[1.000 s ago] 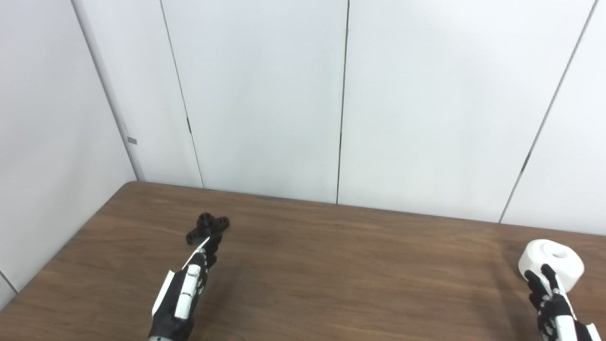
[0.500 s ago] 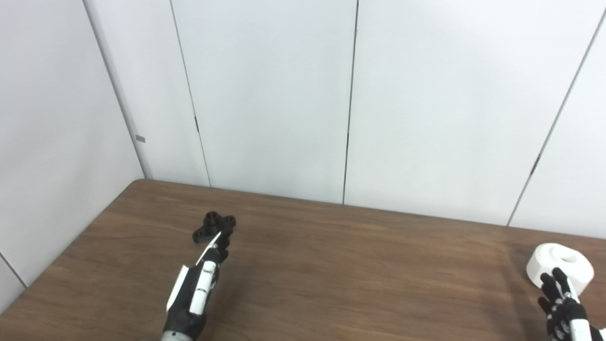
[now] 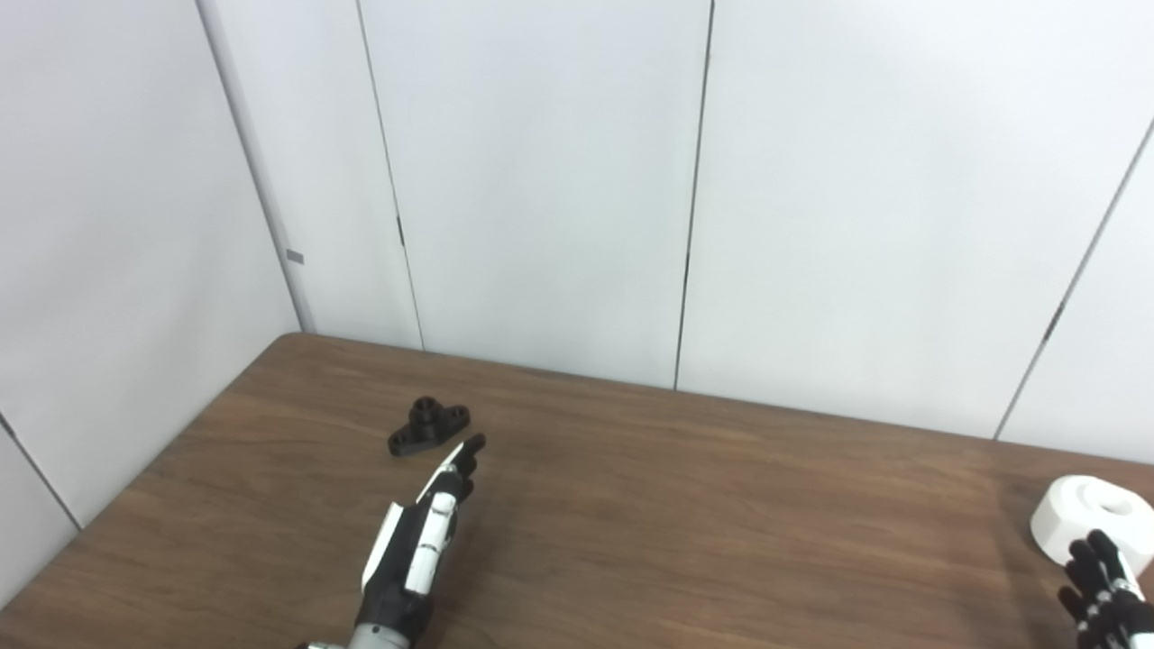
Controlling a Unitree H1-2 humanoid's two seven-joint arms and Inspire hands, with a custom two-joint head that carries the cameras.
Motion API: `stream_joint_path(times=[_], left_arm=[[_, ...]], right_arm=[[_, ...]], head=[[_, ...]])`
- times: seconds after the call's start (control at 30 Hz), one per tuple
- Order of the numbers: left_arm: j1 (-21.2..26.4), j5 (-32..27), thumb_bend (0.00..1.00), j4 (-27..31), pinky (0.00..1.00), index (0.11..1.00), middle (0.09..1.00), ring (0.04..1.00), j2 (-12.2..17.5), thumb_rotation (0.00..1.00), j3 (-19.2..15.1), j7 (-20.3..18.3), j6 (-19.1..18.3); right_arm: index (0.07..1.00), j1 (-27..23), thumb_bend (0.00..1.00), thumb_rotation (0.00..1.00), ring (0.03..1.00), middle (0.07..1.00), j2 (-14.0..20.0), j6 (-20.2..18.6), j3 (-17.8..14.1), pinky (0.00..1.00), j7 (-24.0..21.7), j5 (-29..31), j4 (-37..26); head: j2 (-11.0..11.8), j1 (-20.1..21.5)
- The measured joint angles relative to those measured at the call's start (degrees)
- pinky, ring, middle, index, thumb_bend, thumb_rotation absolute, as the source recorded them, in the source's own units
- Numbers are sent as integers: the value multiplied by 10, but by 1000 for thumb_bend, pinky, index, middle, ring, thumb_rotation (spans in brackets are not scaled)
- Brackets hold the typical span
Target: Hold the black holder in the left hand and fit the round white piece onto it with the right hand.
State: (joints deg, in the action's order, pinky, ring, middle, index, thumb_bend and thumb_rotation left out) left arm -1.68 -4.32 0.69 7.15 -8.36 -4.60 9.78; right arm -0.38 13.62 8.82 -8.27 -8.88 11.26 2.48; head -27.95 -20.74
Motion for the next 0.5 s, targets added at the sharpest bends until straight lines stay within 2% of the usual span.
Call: stream_joint_path(times=[0.1,0.27,0.3,0.4,0.5], left_arm=[[1,8,499,-1,1000,941,993,1000,0,957,1,3,1],[3,37,530,-1,1000,923,978,991,-2,807,4,23,0],[3,50,534,1,988,916,966,974,-3,739,4,31,-5],[-1,104,544,21,895,897,944,937,-14,577,5,68,-49],[-13,156,547,58,902,904,957,949,-28,438,13,89,-96]], right_arm=[[1000,-1,499,1000,1000,981,2,0,-2,1000,-2,1,2],[1000,-2,488,1000,1000,985,3,1,-7,1000,-3,7,7],[1000,-3,500,1000,1000,983,3,1,-8,1000,-3,8,8],[1000,-5,499,1000,1000,976,4,1,-9,1000,-3,7,10],[1000,-5,515,1000,1000,972,6,0,-11,1000,-2,6,12]], head=[[1,0],[3,4],[3,4],[3,7],[3,7]])
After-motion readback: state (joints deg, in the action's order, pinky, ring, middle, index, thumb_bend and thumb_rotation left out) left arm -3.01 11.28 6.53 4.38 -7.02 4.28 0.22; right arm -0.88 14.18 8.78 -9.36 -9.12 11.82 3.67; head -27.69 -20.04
